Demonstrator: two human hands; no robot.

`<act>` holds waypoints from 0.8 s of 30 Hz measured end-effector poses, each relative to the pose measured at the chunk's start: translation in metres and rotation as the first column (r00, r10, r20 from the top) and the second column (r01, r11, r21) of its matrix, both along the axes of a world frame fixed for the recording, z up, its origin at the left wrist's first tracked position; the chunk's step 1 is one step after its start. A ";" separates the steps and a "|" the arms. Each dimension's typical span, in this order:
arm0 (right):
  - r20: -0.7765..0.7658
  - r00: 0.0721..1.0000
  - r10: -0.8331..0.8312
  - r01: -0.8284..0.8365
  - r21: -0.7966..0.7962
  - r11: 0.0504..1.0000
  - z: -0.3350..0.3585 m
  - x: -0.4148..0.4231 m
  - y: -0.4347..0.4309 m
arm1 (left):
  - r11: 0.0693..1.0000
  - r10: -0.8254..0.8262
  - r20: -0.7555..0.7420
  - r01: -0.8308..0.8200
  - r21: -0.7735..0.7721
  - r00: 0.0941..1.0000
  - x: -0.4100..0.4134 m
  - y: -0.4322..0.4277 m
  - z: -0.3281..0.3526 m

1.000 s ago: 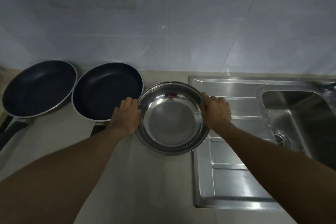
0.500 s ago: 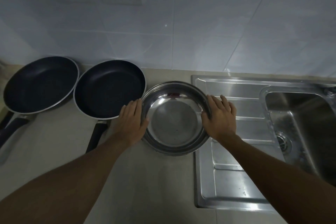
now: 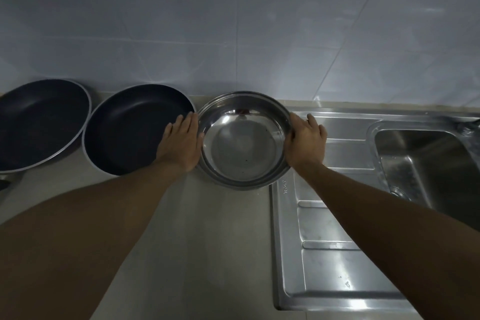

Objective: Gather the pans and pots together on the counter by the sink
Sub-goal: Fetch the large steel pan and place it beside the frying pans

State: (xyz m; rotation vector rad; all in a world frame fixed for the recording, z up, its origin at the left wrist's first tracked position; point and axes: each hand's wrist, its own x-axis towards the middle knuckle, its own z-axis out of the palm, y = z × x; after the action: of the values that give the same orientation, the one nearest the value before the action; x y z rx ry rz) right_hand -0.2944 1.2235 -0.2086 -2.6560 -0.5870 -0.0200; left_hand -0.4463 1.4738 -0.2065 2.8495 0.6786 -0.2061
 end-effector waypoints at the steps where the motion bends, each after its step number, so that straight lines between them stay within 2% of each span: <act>1: 0.007 1.000 -0.004 0.004 -0.017 1.000 -0.001 0.003 0.002 | 1.000 0.001 -0.001 -0.001 -0.003 1.000 0.004 0.002 -0.001; 10: -0.002 1.000 -0.028 0.027 -0.132 0.991 0.000 0.024 0.021 | 1.000 0.014 0.015 -0.013 -0.017 1.000 0.031 0.017 -0.006; 24: -0.001 1.000 -0.022 0.022 -0.212 0.977 -0.004 0.041 0.035 | 0.999 0.012 0.040 -0.011 -0.030 0.999 0.048 0.034 -0.012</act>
State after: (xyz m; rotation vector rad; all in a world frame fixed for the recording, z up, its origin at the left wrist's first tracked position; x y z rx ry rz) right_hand -0.2538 1.2586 -0.2121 -2.8679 -0.5879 0.0434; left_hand -0.3984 1.5080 -0.2185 2.8122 0.6776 -0.1549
